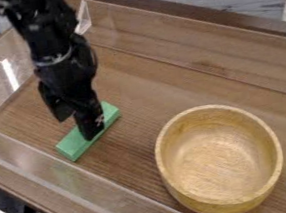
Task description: Put the green block in the brown bowl
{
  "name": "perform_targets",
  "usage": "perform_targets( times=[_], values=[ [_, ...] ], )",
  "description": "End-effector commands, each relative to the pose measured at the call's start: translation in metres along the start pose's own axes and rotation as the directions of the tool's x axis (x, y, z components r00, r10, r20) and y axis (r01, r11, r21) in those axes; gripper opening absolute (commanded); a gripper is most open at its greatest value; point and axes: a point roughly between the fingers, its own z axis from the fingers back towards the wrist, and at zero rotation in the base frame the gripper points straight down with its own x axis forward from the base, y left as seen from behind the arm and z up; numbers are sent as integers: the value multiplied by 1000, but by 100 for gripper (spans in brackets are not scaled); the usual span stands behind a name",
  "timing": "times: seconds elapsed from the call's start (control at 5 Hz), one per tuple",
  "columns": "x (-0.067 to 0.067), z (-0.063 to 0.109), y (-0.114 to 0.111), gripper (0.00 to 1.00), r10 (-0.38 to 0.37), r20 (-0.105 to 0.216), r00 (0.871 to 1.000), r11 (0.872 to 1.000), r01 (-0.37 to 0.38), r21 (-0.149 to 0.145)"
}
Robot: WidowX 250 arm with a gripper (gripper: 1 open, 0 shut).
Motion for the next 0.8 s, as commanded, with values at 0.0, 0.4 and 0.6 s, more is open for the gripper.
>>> perform_targets(
  times=[0.0,0.4,0.6],
  values=[
    [10,-6,6,100,-8,38,999,1000,7,16],
    [17,-21,6,100,4,43,999,1000,-4,2],
    [19,-25,6,100,13,43,999,1000,-13,-6]
  ],
)
